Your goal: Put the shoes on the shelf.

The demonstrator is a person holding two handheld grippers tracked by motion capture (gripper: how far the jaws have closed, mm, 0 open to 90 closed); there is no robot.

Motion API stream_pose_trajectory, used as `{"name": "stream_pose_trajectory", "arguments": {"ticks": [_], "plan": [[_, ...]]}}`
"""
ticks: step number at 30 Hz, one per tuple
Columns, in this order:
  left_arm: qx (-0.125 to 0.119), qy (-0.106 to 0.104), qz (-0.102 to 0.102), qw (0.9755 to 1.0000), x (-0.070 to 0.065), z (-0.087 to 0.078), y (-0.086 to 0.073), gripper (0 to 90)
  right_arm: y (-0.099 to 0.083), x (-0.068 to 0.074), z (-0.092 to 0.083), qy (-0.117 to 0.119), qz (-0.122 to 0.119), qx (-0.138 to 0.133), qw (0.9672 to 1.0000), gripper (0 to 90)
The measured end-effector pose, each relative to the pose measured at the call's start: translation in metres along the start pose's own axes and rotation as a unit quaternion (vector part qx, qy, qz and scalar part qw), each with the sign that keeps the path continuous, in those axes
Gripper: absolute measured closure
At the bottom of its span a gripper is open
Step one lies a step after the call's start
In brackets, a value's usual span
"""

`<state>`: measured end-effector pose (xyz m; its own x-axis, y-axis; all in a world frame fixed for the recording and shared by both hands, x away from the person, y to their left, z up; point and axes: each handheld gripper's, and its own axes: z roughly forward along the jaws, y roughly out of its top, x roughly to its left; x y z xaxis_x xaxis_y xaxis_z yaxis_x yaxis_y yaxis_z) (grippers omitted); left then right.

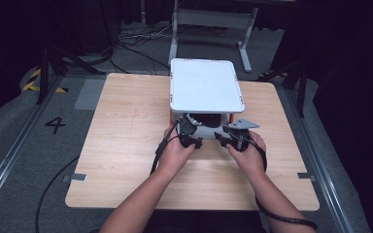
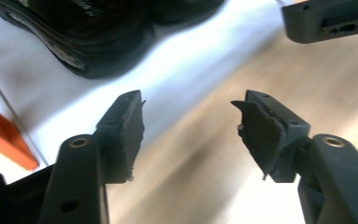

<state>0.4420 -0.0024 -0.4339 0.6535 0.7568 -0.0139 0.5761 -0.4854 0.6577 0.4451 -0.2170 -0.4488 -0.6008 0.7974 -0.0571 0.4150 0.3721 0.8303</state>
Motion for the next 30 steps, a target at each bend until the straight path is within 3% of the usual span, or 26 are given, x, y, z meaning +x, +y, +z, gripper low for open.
{"name": "stream_pose_trajectory", "arguments": {"ticks": [1,2,5,8,10,11,14,19,21,23,25,30], "plan": [[0.000,0.000,0.000,1.0000,0.000,0.000,0.000,39.1,0.003,0.003,-0.006,0.004,-0.003,-0.005,1.0000,50.9],[0.000,0.001,0.002,1.0000,-0.005,-0.014,0.000,38.0,0.007,0.005,-0.014,0.009,-0.002,-0.010,0.9999,49.4],[0.014,-0.001,-0.005,0.9999,-0.009,-0.033,-0.001,37.7,0.014,0.005,-0.032,0.020,0.015,-0.021,0.9995,43.5],[0.023,0.003,0.001,0.9997,-0.009,-0.047,-0.003,36.4,0.018,0.003,-0.047,0.023,0.019,-0.023,0.9993,41.8],[0.023,0.007,0.009,0.9997,-0.007,-0.058,-0.006,30.8,0.020,-0.004,-0.064,0.029,0.037,-0.022,0.9987,38.4],[0.026,0.010,0.010,0.9996,-0.006,-0.063,-0.008,30.8,0.020,-0.004,-0.064,0.029,0.037,-0.022,0.9987,38.4],[0.031,0.015,0.004,0.9994,0.003,-0.076,-0.011,25.7,0.019,-0.016,-0.080,0.025,0.040,-0.015,0.9988,35.4],[0.034,0.023,0.011,0.9991,0.017,-0.099,-0.018,20.0,0.013,-0.034,-0.104,0.025,0.048,0.021,0.9983,26.5],[0.038,0.012,0.013,0.9991,0.027,-0.109,-0.024,18.1,0.010,-0.042,-0.111,0.024,0.043,0.032,0.9983,18.7],[0.032,0.006,0.004,0.9995,0.040,-0.116,-0.031,18.1,0.007,-0.052,-0.118,0.014,0.056,0.028,0.9979,17.2],[0.037,0.021,0.011,0.9990,0.052,-0.125,-0.040,16.4,0.005,-0.058,-0.125,0.014,0.056,0.020,0.9981,15.6],[0.024,0.034,-0.018,0.9990,0.070,-0.133,-0.062,16.3,-0.003,-0.070,-0.133,0.005,0.055,0.020,0.9983,15.6]]}}
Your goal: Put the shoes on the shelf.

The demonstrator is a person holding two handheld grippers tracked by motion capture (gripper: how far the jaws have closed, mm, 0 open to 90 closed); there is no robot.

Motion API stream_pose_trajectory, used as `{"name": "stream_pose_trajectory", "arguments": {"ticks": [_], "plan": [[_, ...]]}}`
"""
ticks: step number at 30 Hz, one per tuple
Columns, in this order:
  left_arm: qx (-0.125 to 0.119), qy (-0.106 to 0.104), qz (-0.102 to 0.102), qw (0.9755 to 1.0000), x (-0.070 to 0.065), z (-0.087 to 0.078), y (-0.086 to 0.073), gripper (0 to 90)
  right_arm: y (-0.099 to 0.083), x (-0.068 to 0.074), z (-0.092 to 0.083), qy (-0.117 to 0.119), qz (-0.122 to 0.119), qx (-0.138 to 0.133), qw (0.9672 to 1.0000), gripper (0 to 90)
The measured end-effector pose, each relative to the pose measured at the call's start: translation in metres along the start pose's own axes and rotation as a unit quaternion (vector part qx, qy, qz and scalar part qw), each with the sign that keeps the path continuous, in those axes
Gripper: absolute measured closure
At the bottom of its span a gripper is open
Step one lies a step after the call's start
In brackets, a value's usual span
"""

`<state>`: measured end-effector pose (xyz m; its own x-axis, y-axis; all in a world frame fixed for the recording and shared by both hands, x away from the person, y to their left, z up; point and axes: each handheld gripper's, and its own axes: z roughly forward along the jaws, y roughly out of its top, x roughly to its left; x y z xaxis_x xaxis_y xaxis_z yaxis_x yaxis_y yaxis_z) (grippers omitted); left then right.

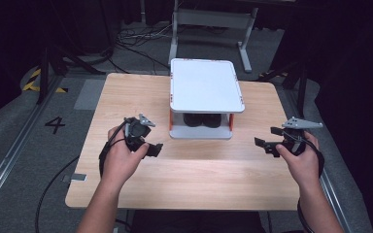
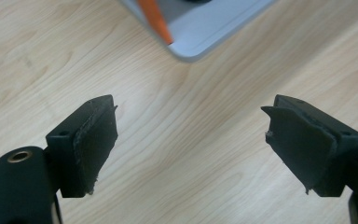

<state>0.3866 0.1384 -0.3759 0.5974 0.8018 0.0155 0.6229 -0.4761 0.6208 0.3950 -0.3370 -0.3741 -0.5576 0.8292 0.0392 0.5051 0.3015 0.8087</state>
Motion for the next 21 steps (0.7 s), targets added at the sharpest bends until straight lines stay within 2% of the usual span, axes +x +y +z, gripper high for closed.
{"name": "stream_pose_trajectory", "arguments": {"ticks": [3,4,5,6,8,11,12,14,16,17,19,20,21], "plan": [[-0.007,0.002,-0.018,0.9998,0.012,0.005,-0.017,16.6,-0.015,-0.014,0.003,0.013,-0.032,0.015,0.9993,15.6],[-0.005,0.009,-0.008,0.9999,0.018,0.007,-0.024,16.6,-0.019,-0.018,0.003,0.010,-0.039,0.014,0.9991,15.6],[-0.005,0.023,-0.005,0.9997,0.023,0.008,-0.030,16.7,-0.025,-0.025,0.005,0.002,-0.038,0.017,0.9991,15.7],[-0.008,0.031,-0.002,0.9995,0.027,0.009,-0.034,16.7,-0.030,-0.031,0.006,-0.007,-0.026,0.017,0.9995,15.9],[-0.008,0.045,-0.008,0.9989,0.034,0.013,-0.043,16.4,-0.037,-0.039,0.008,-0.020,-0.014,0.010,0.9997,15.8],[0.005,0.059,-0.009,0.9982,0.043,0.019,-0.055,17.3,-0.049,-0.049,0.012,-0.031,-0.030,0.014,0.9990,15.7],[0.010,0.068,-0.011,0.9976,0.048,0.022,-0.060,16.5,-0.061,-0.056,0.017,-0.036,-0.038,0.031,0.9981,15.7],[0.018,0.066,-0.013,0.9976,0.054,0.025,-0.066,16.6,-0.064,-0.059,0.019,-0.039,-0.040,0.037,0.9978,15.9],[0.022,0.070,-0.026,0.9969,0.061,0.029,-0.072,16.7,-0.072,-0.065,0.023,-0.045,-0.043,0.046,0.9970,15.9],[0.024,0.071,-0.025,0.9969,0.062,0.031,-0.074,16.6,-0.076,-0.068,0.026,-0.048,-0.044,0.052,0.9965,15.9],[0.020,0.070,-0.030,0.9969,0.068,0.036,-0.077,16.6,-0.081,-0.072,0.030,-0.049,-0.048,0.062,0.9957,15.9],[0.019,0.075,-0.034,0.9964,0.069,0.038,-0.078,16.6,-0.084,-0.074,0.032,-0.049,-0.047,0.063,0.9957,15.8],[0.023,0.091,-0.039,0.9948,0.070,0.040,-0.079,16.7,-0.086,-0.074,0.034,-0.047,-0.044,0.065,0.9958,15.5]]}}
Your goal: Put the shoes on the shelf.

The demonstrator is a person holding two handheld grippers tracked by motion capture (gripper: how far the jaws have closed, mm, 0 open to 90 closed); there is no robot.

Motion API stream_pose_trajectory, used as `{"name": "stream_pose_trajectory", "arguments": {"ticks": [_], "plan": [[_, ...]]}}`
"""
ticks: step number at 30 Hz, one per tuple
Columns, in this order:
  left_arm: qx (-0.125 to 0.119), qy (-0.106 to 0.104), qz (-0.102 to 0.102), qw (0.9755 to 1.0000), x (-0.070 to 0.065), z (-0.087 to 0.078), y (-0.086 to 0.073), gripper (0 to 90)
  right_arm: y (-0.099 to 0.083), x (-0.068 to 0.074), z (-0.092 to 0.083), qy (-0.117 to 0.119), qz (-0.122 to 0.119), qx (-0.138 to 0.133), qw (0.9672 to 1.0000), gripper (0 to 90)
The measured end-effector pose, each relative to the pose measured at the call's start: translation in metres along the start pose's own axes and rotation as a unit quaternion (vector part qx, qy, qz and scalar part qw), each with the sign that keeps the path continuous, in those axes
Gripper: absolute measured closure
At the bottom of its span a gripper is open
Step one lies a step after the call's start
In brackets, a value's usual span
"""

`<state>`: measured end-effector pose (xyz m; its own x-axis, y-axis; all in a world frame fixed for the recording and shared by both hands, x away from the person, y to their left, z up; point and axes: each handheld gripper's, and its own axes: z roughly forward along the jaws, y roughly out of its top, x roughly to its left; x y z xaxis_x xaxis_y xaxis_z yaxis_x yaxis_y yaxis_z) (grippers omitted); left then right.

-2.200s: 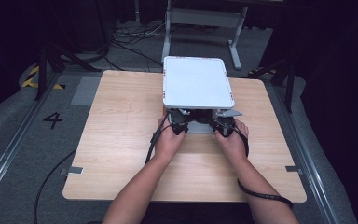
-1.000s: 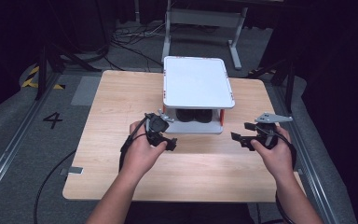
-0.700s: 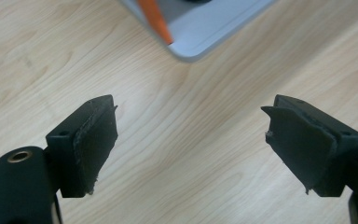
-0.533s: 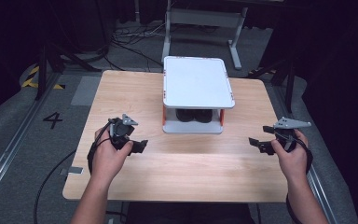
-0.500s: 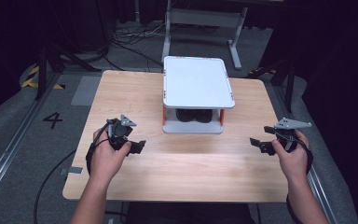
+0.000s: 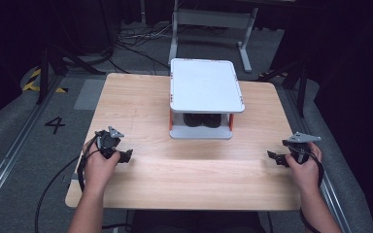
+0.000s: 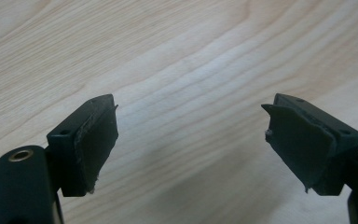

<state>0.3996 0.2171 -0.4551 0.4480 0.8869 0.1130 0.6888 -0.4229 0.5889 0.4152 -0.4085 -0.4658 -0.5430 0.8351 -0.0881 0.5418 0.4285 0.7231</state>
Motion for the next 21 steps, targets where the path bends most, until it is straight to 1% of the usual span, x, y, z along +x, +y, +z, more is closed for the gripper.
{"name": "stream_pose_trajectory", "arguments": {"ticks": [1,2,5,7,8,9,10,11,13,15,17,21], "plan": [[0.003,0.019,-0.001,0.9998,0.001,0.004,0.000,16.6,-0.002,0.000,0.003,0.003,0.006,0.005,1.0000,15.8],[0.008,0.022,-0.004,0.9997,0.002,0.008,-0.002,16.9,-0.003,0.000,0.006,0.009,0.006,0.008,0.9999,15.8],[-0.002,-0.010,-0.031,0.9995,0.006,0.012,-0.006,18.1,-0.005,0.003,0.013,0.003,0.004,0.011,0.9999,15.7],[-0.009,-0.021,-0.038,0.9990,0.009,0.015,-0.008,17.7,-0.005,0.005,0.015,0.002,0.001,0.013,0.9999,15.7],[-0.014,-0.026,-0.044,0.9986,0.010,0.017,-0.010,17.1,-0.005,0.006,0.017,0.001,0.004,0.008,1.0000,15.5],[-0.022,-0.032,-0.054,0.9978,0.011,0.019,-0.011,16.1,-0.006,0.007,0.018,-0.002,0.015,0.004,0.9999,15.5],[-0.029,-0.034,-0.056,0.9974,0.012,0.020,-0.012,15.8,-0.006,0.008,0.018,-0.004,0.032,0.004,0.9995,15.5],[-0.032,-0.034,-0.057,0.9973,0.012,0.020,-0.013,15.9,-0.007,0.008,0.019,-0.002,0.045,0.007,0.9990,15.6],[-0.043,-0.035,-0.055,0.9969,0.013,0.022,-0.014,15.5,-0.007,0.008,0.019,0.002,0.045,0.004,0.9990,14.1],[-0.055,-0.037,-0.055,0.9963,0.012,0.024,-0.016,13.4,-0.009,0.006,0.021,-0.001,0.066,-0.002,0.9978,11.0],[-0.054,-0.037,-0.055,0.9963,0.012,0.024,-0.016,12.6,-0.009,0.005,0.022,-0.004,0.067,0.001,0.9978,9.1],[-0.054,-0.037,-0.055,0.9963,0.012,0.024,-0.016,12.6,-0.009,0.004,0.023,-0.006,0.067,0.002,0.9977,8.3]]}}
